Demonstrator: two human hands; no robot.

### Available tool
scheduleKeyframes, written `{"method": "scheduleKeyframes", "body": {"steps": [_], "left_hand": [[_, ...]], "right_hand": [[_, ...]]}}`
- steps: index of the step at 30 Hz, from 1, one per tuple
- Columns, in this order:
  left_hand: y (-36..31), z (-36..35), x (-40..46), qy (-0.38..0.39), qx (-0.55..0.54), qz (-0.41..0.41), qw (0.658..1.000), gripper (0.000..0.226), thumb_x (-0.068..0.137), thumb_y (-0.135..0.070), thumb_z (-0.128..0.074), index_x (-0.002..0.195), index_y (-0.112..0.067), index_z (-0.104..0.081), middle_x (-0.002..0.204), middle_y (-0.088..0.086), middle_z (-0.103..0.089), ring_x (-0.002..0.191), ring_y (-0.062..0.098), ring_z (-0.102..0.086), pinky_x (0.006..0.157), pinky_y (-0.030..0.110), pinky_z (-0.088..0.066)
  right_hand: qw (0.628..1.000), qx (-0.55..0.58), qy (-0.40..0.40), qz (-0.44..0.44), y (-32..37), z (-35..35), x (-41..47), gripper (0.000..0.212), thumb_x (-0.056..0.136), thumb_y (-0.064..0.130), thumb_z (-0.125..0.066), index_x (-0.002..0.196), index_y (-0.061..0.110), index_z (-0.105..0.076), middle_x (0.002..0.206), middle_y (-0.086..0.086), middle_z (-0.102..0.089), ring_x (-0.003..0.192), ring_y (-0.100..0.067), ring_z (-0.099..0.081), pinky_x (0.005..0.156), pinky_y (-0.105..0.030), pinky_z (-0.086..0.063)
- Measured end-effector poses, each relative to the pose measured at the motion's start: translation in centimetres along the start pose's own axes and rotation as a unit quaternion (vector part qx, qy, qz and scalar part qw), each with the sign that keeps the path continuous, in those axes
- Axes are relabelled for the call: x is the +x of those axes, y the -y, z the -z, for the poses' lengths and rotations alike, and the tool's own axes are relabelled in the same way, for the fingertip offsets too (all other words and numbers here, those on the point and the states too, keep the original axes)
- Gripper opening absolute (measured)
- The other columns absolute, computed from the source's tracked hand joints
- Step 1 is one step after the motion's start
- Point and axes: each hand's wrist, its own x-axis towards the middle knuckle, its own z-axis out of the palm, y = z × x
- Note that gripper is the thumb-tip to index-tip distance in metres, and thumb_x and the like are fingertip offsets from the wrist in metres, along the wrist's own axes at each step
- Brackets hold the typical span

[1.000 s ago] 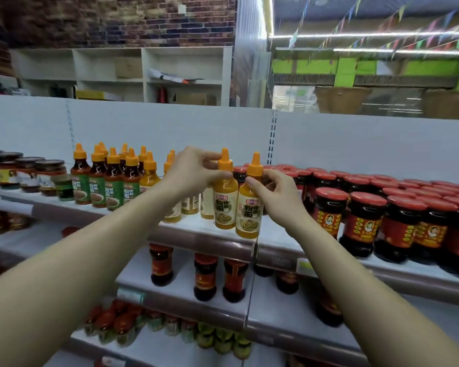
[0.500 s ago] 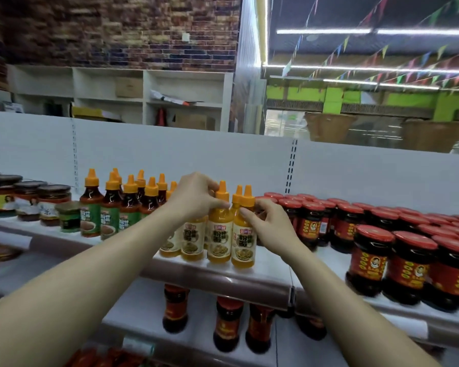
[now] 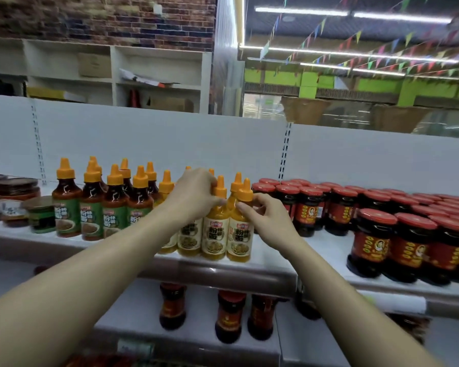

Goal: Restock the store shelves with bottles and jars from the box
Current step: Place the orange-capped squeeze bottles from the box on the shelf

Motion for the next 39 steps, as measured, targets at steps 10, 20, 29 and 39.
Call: {"method": "scheduleKeyframes", "body": {"steps": [10,20,29,39], "left_hand": [[-0.2,0.3,-1.1,0.008,0.001,-0.014,1.000,0.021,0.089,-0.035,-0.079,0.099,-0.017,-0.077,0.096,0.002,-0.077,0.094,0.018,-0.072,0.088,0.039,-0.061],[-0.7,0.3,-5.5,-0.142,-0.096,-0.040,0.984,0.043,0.095,-0.039,-0.071,0.135,-0.025,-0.062,0.129,-0.005,-0.072,0.111,0.010,-0.069,0.094,0.034,-0.059],[-3.7,-4.7,-13.0,-0.152,-0.252,0.033,0.955,0.022,0.097,-0.023,-0.071,0.119,-0.024,-0.064,0.104,-0.010,-0.073,0.095,0.002,-0.070,0.078,0.019,-0.057],[-4.4,-10.8,-26.5,-0.135,-0.409,0.236,0.871,0.017,0.103,-0.035,-0.061,0.105,-0.019,-0.067,0.103,0.014,-0.073,0.095,0.029,-0.073,0.083,0.051,-0.061]], "right_hand": [[1.000,0.000,-0.007,-0.017,0.3,0.3,-0.7,0.041,0.089,0.060,-0.071,0.121,0.034,-0.065,0.114,0.012,-0.069,0.104,-0.012,-0.068,0.091,-0.048,-0.061],[0.992,0.068,-0.103,-0.006,0.5,1.3,-2.6,0.035,0.095,0.045,-0.073,0.121,0.024,-0.062,0.098,0.003,-0.067,0.087,-0.003,-0.064,0.080,-0.033,-0.060],[0.978,0.187,-0.075,0.054,0.7,-0.6,-9.3,0.010,0.100,0.024,-0.070,0.108,0.018,-0.069,0.093,0.008,-0.071,0.084,-0.002,-0.067,0.073,-0.015,-0.052],[0.968,0.246,0.026,-0.029,-1.3,-3.8,-21.7,0.009,0.103,0.020,-0.065,0.097,0.017,-0.072,0.086,0.004,-0.072,0.080,-0.006,-0.068,0.072,-0.020,-0.053]]}}
